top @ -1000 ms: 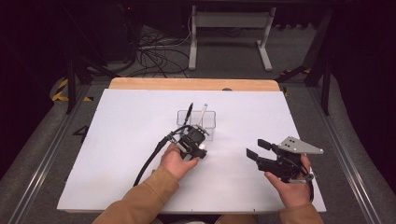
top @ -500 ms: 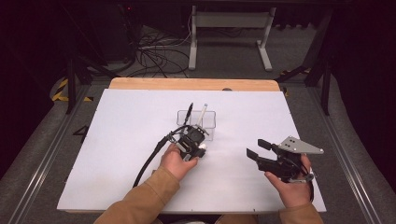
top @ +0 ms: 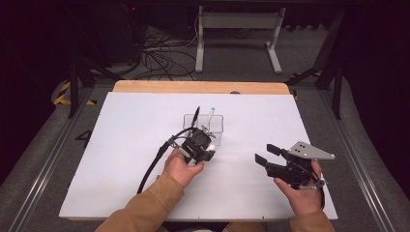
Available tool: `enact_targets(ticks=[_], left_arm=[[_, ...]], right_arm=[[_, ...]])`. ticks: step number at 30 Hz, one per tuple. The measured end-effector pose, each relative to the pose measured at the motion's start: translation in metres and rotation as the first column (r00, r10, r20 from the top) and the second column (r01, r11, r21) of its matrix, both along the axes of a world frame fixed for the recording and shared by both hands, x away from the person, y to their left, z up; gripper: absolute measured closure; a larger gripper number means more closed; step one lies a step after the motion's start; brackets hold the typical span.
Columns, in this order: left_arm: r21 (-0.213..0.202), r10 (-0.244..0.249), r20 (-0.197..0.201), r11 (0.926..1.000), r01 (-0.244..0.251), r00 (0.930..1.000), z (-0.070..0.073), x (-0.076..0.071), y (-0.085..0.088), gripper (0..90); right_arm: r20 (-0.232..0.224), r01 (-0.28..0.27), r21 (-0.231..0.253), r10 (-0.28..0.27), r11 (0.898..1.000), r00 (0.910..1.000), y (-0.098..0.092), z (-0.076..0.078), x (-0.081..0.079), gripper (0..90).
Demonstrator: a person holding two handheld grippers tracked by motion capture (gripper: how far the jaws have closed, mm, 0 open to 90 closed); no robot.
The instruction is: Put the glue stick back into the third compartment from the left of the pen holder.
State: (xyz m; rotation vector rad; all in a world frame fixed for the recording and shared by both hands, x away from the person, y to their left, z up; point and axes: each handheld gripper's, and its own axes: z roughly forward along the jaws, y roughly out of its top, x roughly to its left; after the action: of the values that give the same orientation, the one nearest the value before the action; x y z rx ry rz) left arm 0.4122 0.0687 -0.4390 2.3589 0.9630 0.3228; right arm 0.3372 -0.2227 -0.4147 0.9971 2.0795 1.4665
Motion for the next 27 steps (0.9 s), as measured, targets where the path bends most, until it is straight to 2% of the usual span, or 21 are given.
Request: enact_targets(ticks=[10, 11, 15, 22, 25, 27], left_arm=[[-0.018, -0.014, 0.024, 0.9997, 0.015, 0.9996, 0.008, -0.004, 0.001, 67.5], [-0.035, -0.023, 0.028, 0.9991, 0.024, 0.9993, 0.009, -0.005, 0.002, 67.5], [-0.058, -0.040, 0.046, 0.9974, 0.043, 0.9981, 0.016, -0.007, 0.004, 67.5], [-0.125, -0.060, 0.092, 0.9896, 0.072, 0.9939, 0.036, -0.012, 0.009, 67.5], [-0.161, -0.078, 0.110, 0.9824, 0.095, 0.9909, 0.044, -0.014, 0.010, 67.5], [-0.162, -0.090, 0.122, 0.9807, 0.109, 0.9885, 0.047, -0.014, 0.010, 67.5]], right_arm=[[0.000, 0.001, -0.001, -0.001, 1.000, 1.0000, 0.000, 0.000, 0.000, 40.2], [0.000, 0.000, -0.001, 0.000, 1.000, 1.0000, 0.000, 0.000, 0.000, 40.2], [0.001, -0.003, -0.003, 0.003, 1.000, 1.0000, 0.000, 0.000, 0.000, 40.2], [0.001, -0.002, -0.002, 0.002, 1.000, 1.0000, 0.000, 0.000, 0.000, 40.2], [-0.001, -0.003, -0.001, 0.003, 1.000, 1.0000, 0.000, -0.001, 0.000, 40.2], [-0.002, -0.005, 0.000, 0.005, 1.000, 1.0000, 0.001, -0.001, 0.000, 40.2]])
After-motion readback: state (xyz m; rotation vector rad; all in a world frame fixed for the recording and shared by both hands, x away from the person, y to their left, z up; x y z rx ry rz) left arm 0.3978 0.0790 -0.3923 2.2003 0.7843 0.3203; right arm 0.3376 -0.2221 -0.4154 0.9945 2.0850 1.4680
